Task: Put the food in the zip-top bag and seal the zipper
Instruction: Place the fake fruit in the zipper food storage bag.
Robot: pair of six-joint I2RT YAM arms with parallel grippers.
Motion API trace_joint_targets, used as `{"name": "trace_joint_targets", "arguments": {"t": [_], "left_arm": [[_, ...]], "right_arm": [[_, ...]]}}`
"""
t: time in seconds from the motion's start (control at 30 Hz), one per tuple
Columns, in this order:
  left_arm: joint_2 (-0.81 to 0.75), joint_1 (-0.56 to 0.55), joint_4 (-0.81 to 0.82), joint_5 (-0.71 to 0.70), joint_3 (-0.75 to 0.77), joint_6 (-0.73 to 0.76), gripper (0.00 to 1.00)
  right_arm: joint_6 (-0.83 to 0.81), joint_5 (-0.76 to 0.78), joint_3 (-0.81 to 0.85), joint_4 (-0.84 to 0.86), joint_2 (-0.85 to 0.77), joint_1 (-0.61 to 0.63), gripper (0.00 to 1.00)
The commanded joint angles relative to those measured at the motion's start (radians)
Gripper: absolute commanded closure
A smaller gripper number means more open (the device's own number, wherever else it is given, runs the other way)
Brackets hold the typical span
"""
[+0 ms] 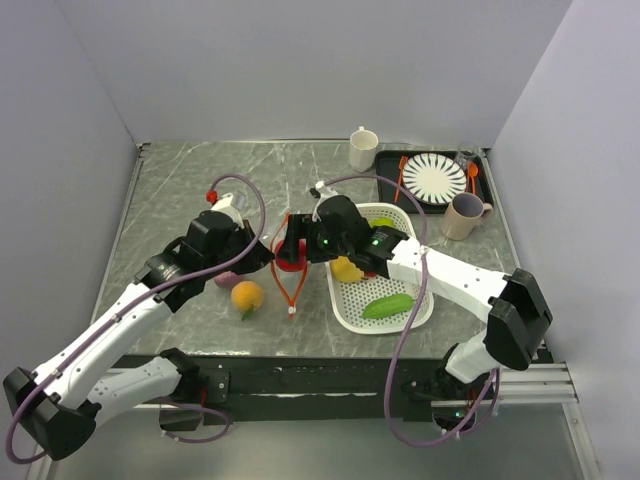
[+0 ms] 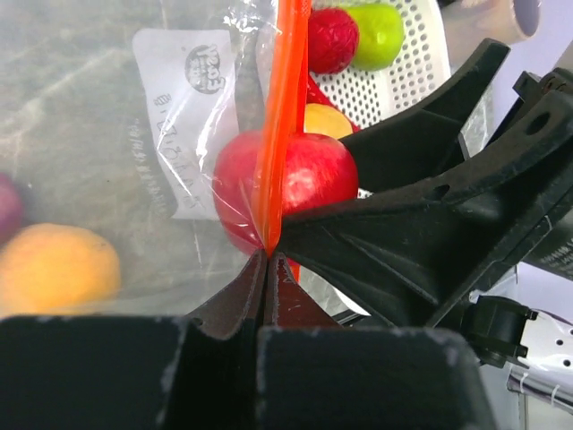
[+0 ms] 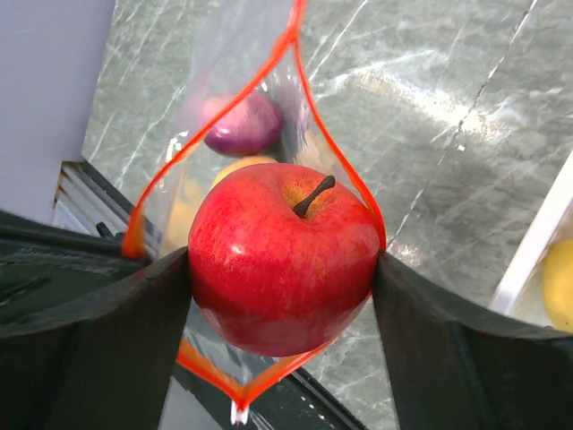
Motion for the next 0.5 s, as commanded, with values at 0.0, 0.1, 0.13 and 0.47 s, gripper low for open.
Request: {"name": "trace_joint_targets", "arguments": {"t": [0.0,0.1,0.13,0.47], "left_arm": [[-0.053,-0.001,0.005,-0.063,0.034,-0.013,0.99],[-0.059,-0.003,0.004,-0.071,0.031,-0.013,0.99],[-0.057,-0.003,0.002,-0.071,0.03,-0.013,0.99],[-0.039,-0.003,-0.011,-0.095,0.028,-0.016,0.99]], "right_arm": [[-0.019,0.051,0.069,-0.015,-0.019,0.007,0.06],[-0.014,0.076,0.059,-0.018,-0.049,0.007,0.0],[-0.016,0.076,0.046,-0.009,-0.068,0.007,0.0],[0.053,0.393,-0.035,-0.119,-0.244,-0.015,0.0]]}}
